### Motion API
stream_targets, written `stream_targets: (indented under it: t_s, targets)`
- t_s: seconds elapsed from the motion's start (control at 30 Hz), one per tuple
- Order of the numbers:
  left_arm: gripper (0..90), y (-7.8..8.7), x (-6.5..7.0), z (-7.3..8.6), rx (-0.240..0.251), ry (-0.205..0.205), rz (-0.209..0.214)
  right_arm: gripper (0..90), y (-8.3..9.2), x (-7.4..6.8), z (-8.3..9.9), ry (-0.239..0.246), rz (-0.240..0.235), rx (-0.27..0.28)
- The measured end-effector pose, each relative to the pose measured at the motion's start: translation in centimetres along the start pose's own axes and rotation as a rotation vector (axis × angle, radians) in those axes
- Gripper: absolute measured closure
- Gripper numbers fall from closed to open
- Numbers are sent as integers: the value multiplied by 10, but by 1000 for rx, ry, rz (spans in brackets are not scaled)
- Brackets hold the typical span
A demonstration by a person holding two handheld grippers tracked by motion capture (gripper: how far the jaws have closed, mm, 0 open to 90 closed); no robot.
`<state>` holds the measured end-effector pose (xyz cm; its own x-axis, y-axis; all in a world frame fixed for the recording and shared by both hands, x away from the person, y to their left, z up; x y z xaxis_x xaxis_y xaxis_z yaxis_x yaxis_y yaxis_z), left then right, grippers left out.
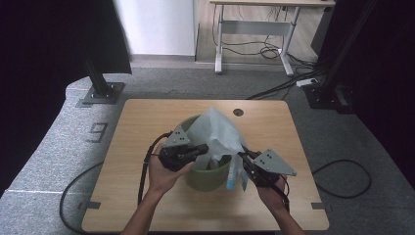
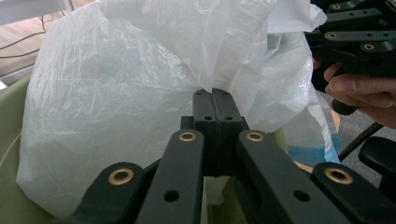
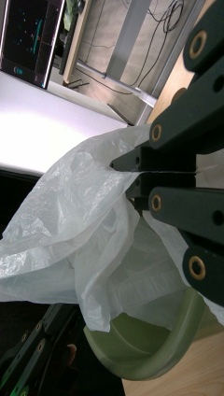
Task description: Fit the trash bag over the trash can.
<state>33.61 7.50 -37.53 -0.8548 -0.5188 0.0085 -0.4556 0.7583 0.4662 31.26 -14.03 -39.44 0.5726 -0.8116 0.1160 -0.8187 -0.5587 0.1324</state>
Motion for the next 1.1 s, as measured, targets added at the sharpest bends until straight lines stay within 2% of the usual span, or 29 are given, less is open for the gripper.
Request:
stream_targets:
  t_s: [0.13, 0.27, 0.33, 0.67, 0.8, 0.93, 1.1]
  targets:
    - [900, 4, -4, 3, -2, 0, -22, 861, 2, 2, 1, -12, -8, 1]
    - [900, 12, -12, 10, -5, 19, -47, 737, 9, 2, 2, -37, -19, 11]
    - [900, 16, -16, 14, -3, 30, -57, 688, 13, 1, 3, -63, -44, 5]
    - [900, 27, -28, 27, -8, 60, -91, 514, 36, -5, 8, -66, -110, 4]
    - [900, 32, -32, 32, -12, 73, -109, 457, 45, -8, 10, -84, -163, 16]
    - [900, 37, -37, 35, -13, 81, -124, 409, 56, -5, 12, -96, -155, 21]
    - [900, 42, -45, 36, -17, 95, -147, 400, 64, 12, 13, -146, -133, 35]
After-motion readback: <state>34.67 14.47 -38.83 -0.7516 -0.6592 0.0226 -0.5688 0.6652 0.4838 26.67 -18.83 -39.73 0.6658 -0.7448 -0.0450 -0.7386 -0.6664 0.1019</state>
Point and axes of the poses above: each handheld gripper's, and its own axes: y roughly backward along the jaws, z roughly out of its underside, x roughly to its right, the point moved 4 cm from there along -y, roughly forward along the jaws, and after that the axes turned 3 degrees about -y, right-handed, at the moved point
